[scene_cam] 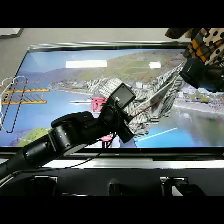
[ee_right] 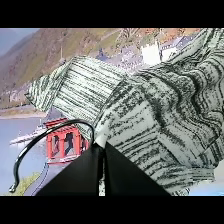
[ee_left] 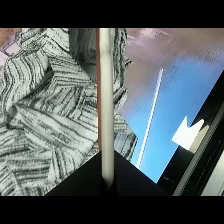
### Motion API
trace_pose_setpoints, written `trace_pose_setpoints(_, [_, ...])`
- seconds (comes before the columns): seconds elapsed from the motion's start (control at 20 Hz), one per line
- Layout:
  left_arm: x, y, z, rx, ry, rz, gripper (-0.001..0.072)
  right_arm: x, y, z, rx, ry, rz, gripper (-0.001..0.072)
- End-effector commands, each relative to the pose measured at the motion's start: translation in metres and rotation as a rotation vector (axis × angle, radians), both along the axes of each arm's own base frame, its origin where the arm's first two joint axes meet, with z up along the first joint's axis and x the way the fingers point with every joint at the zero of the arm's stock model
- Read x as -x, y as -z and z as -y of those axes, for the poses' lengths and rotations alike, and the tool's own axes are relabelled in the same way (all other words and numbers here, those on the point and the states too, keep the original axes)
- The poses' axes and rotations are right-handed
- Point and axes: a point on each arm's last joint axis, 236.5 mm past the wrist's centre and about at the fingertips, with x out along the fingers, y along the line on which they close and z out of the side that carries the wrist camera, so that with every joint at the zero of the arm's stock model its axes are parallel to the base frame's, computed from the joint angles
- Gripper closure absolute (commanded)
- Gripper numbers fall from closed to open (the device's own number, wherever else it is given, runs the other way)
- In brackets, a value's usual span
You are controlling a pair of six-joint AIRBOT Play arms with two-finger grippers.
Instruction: Fold the clothes and pants, and hang the long-sleeved shirts on hangers.
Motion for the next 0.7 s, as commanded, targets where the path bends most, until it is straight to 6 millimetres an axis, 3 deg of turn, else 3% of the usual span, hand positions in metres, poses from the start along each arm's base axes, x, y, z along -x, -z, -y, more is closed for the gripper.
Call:
trace_pose_setpoints(0.0, [-0.004, -0.011, 0.013, 0.065, 0.010, 0.035, 0.0679, 0.018, 0.005, -0.003, 0.011, -0.024, -0.054, 0.0674])
trace_pose_setpoints(0.15, [-0.005, -0.023, 0.019, 0.115, 0.017, 0.063, 0.0678, 0.023, 0.012, -0.001, 0.049, -0.043, -0.081, 0.0673])
trace_pose_setpoints(0.45, [-0.005, -0.025, 0.020, 0.122, 0.018, 0.067, 0.0678, 0.021, 0.015, 0.017, 0.122, -0.003, -0.080, 0.0661])
trace_pose_setpoints(0.5, [-0.005, -0.025, 0.020, 0.122, 0.018, 0.067, 0.0678, 0.021, 0.015, 0.018, 0.125, -0.001, -0.080, 0.0584])
trace_pose_setpoints(0.6, [-0.005, -0.025, 0.020, 0.122, 0.018, 0.067, 0.0678, 0.021, 0.015, 0.019, 0.130, 0.001, -0.079, 0.0320])
trace_pose_setpoints(0.65, [-0.005, -0.025, 0.020, 0.122, 0.019, 0.068, 0.0679, 0.021, 0.015, 0.020, 0.132, 0.003, -0.077, 0.0273])
